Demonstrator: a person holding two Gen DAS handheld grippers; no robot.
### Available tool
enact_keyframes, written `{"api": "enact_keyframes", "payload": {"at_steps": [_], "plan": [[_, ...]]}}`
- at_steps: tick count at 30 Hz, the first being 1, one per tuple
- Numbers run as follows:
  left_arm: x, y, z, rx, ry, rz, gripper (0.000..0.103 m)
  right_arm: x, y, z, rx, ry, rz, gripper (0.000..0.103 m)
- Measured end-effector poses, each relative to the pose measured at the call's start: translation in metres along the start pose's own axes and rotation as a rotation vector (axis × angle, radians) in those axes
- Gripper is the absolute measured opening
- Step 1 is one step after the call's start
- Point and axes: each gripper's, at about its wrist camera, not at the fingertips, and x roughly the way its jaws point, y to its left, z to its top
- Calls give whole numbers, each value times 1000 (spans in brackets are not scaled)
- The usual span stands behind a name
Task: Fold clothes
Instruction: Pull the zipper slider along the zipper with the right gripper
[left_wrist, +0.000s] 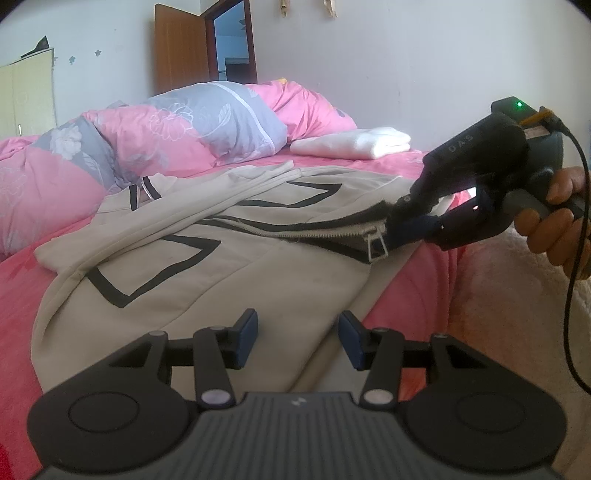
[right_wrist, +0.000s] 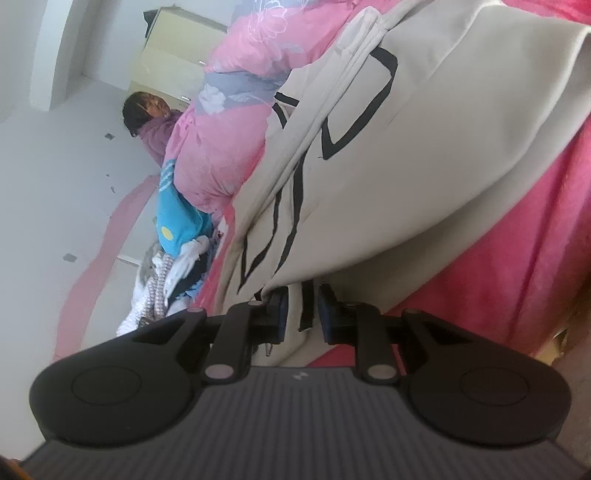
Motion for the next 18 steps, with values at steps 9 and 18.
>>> {"api": "enact_keyframes", "payload": {"at_steps": [9,18], "plan": [[-1,0,-1,2,0,0,50,5,2,-2,-7,27,15,18],[-1,0,-1,1,1,1,51,-3,0,3,22,-3,45,18]]}}
